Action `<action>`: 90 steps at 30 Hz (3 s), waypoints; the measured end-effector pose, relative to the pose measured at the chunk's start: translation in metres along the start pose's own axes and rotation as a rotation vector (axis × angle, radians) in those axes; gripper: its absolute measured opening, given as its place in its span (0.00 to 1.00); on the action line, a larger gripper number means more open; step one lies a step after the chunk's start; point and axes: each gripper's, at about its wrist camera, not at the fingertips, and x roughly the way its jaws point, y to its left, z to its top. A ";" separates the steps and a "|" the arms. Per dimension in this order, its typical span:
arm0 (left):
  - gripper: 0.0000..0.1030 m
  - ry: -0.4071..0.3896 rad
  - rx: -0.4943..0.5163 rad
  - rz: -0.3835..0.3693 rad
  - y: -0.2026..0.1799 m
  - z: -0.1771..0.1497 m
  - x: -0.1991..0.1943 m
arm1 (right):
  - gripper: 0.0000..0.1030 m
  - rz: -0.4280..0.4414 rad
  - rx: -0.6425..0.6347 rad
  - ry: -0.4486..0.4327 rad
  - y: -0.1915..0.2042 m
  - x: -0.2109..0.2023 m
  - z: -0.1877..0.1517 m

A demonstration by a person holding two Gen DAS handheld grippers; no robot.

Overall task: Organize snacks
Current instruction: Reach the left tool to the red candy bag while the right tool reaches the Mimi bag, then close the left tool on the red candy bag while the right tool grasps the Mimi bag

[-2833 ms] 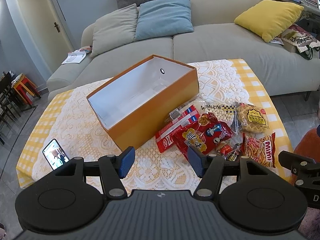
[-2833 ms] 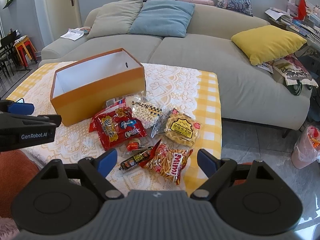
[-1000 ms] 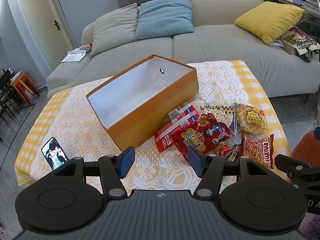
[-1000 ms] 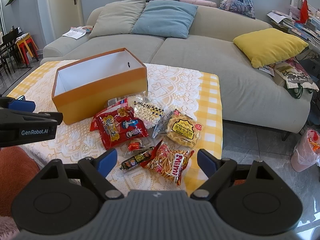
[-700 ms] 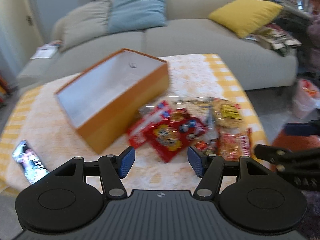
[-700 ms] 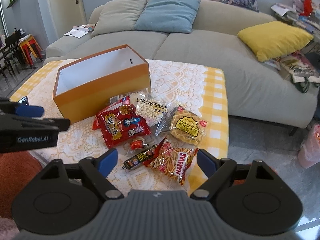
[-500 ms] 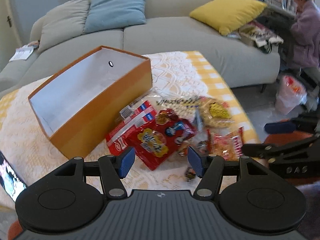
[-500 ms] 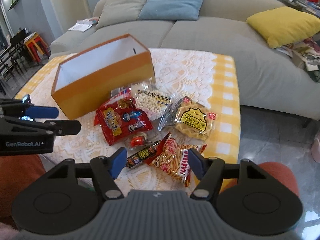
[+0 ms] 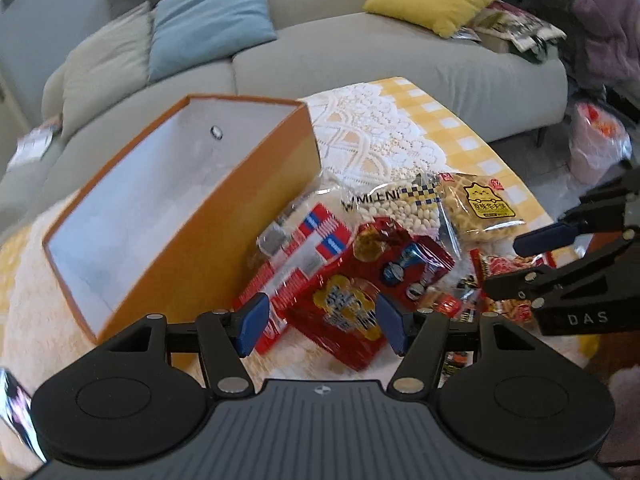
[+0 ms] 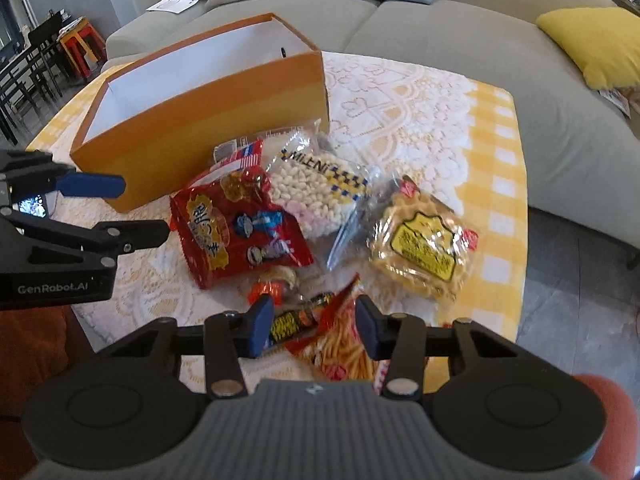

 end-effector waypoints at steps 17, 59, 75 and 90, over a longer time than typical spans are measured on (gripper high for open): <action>0.70 0.030 0.269 -0.049 0.004 0.011 0.049 | 0.25 -0.030 -0.026 0.021 0.008 0.040 0.024; 0.34 0.234 0.155 -0.240 -0.007 0.032 0.074 | 0.14 -0.011 -0.008 0.014 0.010 0.048 0.026; 0.29 0.228 -0.271 -0.230 0.004 0.005 0.037 | 0.41 -0.009 0.059 0.032 -0.006 0.016 -0.002; 0.29 0.253 -0.359 -0.170 0.008 -0.012 0.043 | 0.62 -0.105 -0.020 0.202 0.003 0.045 -0.014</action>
